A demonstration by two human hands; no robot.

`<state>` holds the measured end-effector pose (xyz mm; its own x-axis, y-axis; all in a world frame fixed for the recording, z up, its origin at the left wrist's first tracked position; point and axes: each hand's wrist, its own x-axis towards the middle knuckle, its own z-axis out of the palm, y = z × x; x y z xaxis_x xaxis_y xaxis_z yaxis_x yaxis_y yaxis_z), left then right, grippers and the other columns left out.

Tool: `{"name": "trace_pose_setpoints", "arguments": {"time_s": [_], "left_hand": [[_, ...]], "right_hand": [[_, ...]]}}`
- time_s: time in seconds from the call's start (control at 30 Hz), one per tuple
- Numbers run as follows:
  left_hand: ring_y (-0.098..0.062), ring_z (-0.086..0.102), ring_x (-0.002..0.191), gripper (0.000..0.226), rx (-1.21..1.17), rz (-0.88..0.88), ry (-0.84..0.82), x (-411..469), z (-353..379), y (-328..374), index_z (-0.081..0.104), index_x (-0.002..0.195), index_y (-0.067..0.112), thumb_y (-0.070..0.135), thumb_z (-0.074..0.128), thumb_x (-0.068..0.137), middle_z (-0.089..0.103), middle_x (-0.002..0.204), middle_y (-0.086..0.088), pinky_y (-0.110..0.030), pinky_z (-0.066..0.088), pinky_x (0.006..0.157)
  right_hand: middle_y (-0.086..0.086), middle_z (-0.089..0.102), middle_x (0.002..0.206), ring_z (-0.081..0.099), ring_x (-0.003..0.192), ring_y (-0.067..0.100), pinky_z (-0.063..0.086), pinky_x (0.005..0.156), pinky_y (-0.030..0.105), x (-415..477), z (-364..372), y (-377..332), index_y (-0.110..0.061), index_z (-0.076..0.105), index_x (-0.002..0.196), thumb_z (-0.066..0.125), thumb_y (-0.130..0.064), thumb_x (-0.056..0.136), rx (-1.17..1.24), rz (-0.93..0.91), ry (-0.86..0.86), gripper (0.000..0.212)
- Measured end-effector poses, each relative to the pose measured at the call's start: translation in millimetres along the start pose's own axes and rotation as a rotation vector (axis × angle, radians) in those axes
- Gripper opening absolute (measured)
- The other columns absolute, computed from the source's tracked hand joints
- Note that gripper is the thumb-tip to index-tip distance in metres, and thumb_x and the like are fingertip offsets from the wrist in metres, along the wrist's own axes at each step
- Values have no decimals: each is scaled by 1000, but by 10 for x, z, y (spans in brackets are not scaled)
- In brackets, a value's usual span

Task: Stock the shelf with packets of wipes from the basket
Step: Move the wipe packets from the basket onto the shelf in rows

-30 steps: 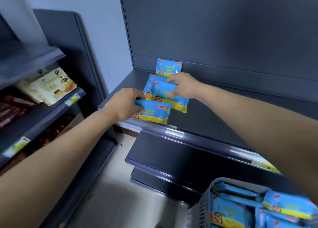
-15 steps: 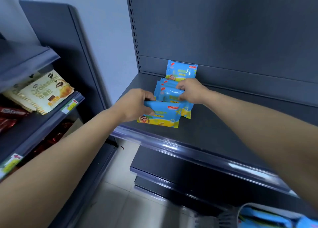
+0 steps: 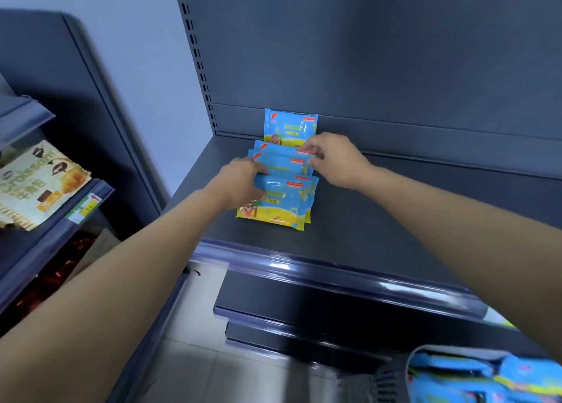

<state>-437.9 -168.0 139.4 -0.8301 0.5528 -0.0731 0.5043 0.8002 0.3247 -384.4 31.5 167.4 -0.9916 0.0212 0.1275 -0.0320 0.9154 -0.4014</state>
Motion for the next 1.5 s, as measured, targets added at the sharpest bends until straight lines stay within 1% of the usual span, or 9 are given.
{"name": "trace_pose_setpoints", "arguments": {"time_s": [0.17,0.33,0.53,0.77,1.07,1.33,1.4,1.47,1.5], "left_hand": [[-30,38,120,59,160,-16,76,-45,86,57,46,130,16,31,69,79,45,129,-9,-43,34,96],[-31,40,118,56,206,47,214,-229,75,310,44,131,13,32,65,83,46,127,-10,-42,32,96],[-31,44,115,46,71,296,418,-555,32,1048,52,125,8,21,66,83,53,120,-12,-34,28,96],[-35,53,106,45,37,504,511,-1009,203,1964,57,117,2,16,72,76,58,113,-16,-43,39,93],[-30,49,114,44,-43,583,310,-1480,1176,3160,56,121,6,17,68,81,57,118,-11,-36,33,96],[-22,40,121,43,-21,483,132,-1762,2011,3558,49,129,13,24,59,89,51,128,-3,-30,25,103],[-22,40,122,44,-7,441,99,-1834,2129,3567,48,130,13,24,58,89,50,129,-4,-31,25,104],[-23,41,121,45,-1,400,75,-1917,2226,3552,48,130,13,25,59,89,50,129,-4,-32,26,103],[-23,42,121,44,-7,382,66,-1961,2267,3538,49,130,13,25,60,88,51,128,-4,-32,27,103]], "right_hand": [[6,54,124,49,114,24,39,97,39,-261,-56,-36,-14,54,127,51,-18,92,-148,-65,27,35],[4,50,127,44,117,23,33,98,36,-581,-175,-40,-16,50,130,48,-22,94,-261,-127,46,36],[6,47,131,41,121,26,31,98,37,-1128,-440,123,-14,45,132,49,-27,94,-487,-164,130,41],[15,54,126,48,117,33,33,95,41,-2002,-830,555,-4,54,124,58,-19,89,-543,-126,217,38],[16,55,125,49,115,34,33,92,42,-3390,-1012,1631,-4,55,123,59,-18,86,-536,60,114,40],[9,54,122,42,119,30,33,94,39,-4085,-529,2482,-9,53,122,51,-23,90,-599,55,-201,35],[9,61,106,49,108,30,41,86,39,-4152,-408,2542,-8,60,110,53,-16,86,-677,-33,-229,26],[6,63,84,58,82,27,43,70,33,-4180,-303,2539,-10,66,95,65,-9,75,-732,-135,-194,20],[4,63,82,58,77,25,42,67,32,-4186,-245,2541,-12,66,93,68,-9,72,-744,-169,-168,22]]}}
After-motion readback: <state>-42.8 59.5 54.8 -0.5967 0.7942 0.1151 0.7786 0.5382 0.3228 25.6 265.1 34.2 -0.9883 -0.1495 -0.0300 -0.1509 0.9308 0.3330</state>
